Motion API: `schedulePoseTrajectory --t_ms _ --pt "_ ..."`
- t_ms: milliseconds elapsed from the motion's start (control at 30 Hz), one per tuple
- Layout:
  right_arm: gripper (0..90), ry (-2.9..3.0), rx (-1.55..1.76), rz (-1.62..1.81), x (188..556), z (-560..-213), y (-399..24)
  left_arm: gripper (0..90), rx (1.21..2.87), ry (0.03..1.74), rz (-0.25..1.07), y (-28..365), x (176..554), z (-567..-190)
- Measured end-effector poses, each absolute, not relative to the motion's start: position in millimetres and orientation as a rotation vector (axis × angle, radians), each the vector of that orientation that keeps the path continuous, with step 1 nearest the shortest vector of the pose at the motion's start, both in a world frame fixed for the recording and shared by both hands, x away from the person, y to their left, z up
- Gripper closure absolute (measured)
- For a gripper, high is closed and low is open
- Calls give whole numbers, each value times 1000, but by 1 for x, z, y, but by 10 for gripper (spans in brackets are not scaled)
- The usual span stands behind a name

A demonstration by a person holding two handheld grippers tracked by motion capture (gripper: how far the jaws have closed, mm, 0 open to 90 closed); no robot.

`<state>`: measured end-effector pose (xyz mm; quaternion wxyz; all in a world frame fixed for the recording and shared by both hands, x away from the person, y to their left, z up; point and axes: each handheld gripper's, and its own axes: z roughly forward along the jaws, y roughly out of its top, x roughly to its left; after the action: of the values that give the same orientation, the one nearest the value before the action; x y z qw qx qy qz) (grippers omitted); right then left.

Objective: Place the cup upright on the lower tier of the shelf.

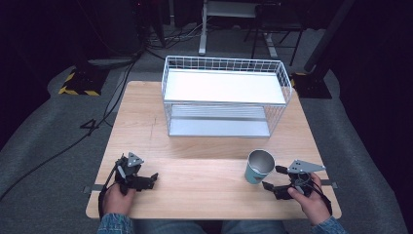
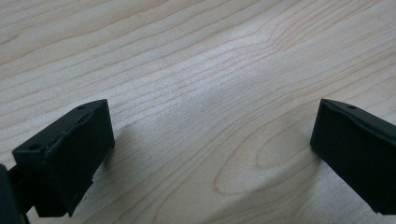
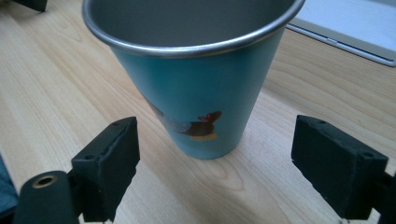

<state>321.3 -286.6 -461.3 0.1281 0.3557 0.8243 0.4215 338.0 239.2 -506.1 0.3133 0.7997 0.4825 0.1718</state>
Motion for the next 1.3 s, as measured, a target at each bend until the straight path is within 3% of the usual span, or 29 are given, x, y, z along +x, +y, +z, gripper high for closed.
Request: schedulePoseTrajectory --t_ms 1300 --pt "162 2318 1071 1206 337 -496 -243 1 2109 1272 453 239 338 -506"
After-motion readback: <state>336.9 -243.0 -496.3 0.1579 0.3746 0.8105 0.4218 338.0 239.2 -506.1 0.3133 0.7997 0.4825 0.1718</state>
